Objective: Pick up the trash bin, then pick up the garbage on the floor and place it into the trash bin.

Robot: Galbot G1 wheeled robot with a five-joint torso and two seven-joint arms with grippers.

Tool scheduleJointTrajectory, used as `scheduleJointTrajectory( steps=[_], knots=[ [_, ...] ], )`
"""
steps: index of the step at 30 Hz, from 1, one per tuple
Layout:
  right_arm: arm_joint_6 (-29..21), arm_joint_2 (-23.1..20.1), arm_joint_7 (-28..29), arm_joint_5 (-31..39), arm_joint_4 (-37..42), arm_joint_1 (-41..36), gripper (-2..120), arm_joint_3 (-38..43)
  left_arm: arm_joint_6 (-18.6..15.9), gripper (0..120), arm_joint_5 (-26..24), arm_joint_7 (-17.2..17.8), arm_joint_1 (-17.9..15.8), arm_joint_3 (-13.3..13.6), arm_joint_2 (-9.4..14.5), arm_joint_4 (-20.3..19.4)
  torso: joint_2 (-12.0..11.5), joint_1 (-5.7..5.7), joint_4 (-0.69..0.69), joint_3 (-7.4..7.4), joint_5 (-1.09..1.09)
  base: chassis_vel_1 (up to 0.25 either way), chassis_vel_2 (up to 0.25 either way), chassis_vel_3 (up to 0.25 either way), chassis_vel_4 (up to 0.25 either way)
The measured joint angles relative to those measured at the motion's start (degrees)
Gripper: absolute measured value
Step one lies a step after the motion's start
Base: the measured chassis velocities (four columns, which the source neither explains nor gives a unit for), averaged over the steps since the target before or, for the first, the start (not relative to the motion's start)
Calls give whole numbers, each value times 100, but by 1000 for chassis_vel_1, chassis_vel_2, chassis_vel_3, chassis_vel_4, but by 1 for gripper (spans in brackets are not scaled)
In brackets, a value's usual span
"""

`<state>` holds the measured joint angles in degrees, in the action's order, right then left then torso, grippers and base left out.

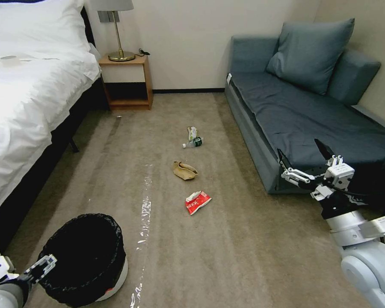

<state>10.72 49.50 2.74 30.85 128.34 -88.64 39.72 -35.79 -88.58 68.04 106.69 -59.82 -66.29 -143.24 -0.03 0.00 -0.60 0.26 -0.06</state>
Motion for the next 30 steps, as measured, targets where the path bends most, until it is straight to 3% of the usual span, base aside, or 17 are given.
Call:
scheduleJointTrajectory(
  steps=[10,16,30],
  knots=[
    [-3,21,5,-38,-30,26,100,-64,12,99,45,-97,37,-97,-7,23,0,0,0,0,1,0,0,0,0],
    [-10,14,13,-39,-59,27,100,-73,43,99,239,-277,-59,-130,-19,474,0,0,0,0,0,0,0,0,0],
    [44,30,-3,-38,-123,5,100,-37,43,99,273,-702,-296,2,2,984,0,0,1,0,0,0,0,0,0]
  ],
)
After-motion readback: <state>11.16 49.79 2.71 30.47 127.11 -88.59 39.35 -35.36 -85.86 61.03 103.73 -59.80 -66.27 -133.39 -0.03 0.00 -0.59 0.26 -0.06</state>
